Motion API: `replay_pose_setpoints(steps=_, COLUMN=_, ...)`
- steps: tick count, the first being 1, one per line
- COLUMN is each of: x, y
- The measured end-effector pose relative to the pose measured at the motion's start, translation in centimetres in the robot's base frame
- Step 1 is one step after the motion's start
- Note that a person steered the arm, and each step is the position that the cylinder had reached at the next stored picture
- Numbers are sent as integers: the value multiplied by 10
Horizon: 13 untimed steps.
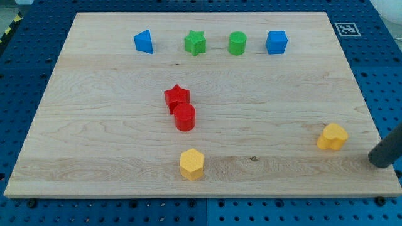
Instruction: Slide the yellow heart to the bottom center
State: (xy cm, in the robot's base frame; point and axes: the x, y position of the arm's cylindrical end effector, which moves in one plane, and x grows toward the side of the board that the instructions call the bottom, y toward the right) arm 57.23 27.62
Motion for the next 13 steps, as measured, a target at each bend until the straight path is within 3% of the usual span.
replay_pose_setpoints(steps=1, x=-21, y=0)
replay_pose_setpoints(steps=5, x=-34, y=-25)
replay_pose_setpoints(steps=13, x=-48, y=-210)
